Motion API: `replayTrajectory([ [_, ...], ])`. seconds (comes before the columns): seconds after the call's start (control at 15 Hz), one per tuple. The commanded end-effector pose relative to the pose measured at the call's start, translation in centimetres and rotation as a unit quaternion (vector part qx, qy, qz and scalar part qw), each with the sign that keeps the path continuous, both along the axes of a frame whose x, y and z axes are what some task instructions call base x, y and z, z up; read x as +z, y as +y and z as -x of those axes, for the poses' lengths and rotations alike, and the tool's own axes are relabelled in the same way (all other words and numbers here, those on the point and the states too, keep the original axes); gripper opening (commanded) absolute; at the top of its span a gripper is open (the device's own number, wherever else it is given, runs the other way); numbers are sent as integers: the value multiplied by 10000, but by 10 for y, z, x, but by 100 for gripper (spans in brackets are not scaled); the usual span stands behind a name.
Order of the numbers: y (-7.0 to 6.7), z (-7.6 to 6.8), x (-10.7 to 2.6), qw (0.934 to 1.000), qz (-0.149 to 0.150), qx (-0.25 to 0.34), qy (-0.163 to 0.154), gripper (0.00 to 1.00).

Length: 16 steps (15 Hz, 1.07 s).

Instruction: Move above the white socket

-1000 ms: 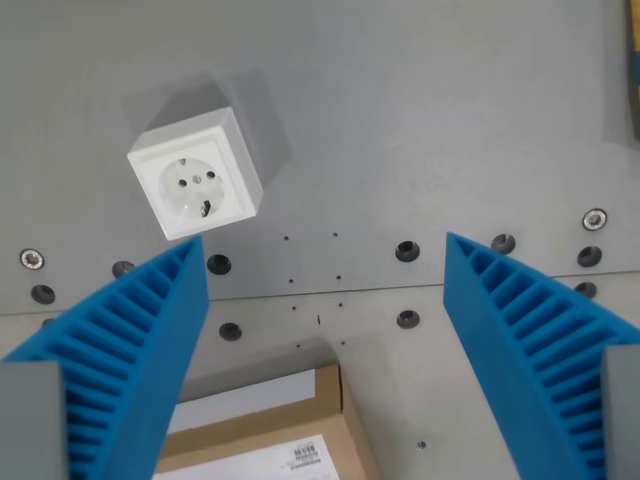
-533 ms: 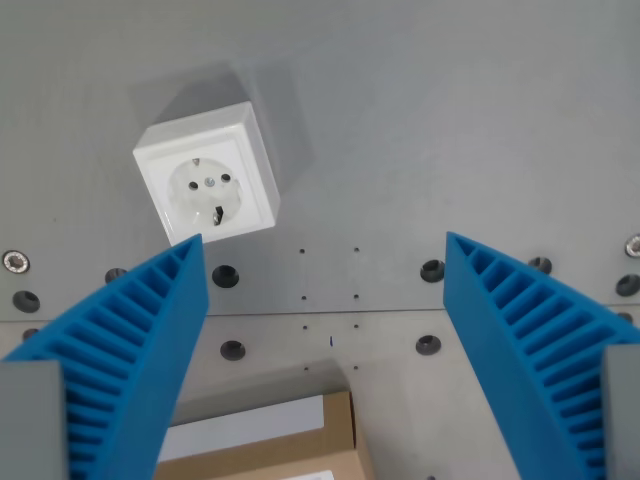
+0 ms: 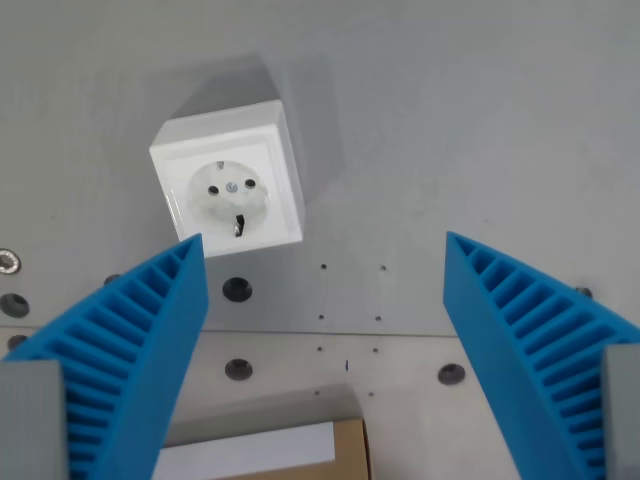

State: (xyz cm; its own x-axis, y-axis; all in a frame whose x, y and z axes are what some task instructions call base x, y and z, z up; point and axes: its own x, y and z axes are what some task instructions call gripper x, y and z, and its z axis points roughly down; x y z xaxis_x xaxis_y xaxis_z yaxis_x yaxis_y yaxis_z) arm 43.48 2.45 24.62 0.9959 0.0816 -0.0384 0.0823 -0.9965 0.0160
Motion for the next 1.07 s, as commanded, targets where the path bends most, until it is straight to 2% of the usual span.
replayTrajectory([
  [0.07,7,6,-13,9975,-43,553,-445,100],
  [0.67,27,14,-55,9960,17,774,-452,100],
  [1.07,35,18,-72,9955,62,808,-498,100],
])
